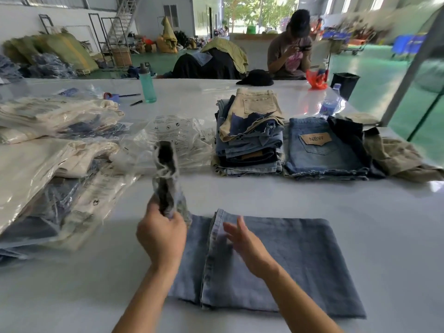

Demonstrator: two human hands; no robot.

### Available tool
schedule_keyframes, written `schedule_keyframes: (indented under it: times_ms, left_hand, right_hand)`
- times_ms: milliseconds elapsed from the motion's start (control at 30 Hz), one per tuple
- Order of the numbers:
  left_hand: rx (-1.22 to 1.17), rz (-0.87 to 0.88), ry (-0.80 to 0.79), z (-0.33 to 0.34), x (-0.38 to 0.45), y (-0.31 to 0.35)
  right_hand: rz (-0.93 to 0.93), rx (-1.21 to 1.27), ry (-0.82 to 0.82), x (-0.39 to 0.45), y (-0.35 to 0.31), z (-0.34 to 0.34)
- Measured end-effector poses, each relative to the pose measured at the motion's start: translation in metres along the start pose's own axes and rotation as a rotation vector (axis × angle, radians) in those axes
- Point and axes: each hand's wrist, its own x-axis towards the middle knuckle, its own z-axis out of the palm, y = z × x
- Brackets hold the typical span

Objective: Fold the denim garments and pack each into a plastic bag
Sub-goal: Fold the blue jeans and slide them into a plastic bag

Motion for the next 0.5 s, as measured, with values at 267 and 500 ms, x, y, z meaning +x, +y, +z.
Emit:
schedule_keyframes:
  times_ms: [267, 500]
  left_hand:
    - [0.244, 1.018, -0.936, 0.039, -0.133, 0.039]
    - [0.228, 0.62, -0.774, 0.058, -0.106, -0.001]
  right_hand:
    - [-0.013, 0.263, 0.217, -0.053, -0.041, -0.117]
    - [-0.121, 0.24, 0.376, -0.079, -0.024, -0.173]
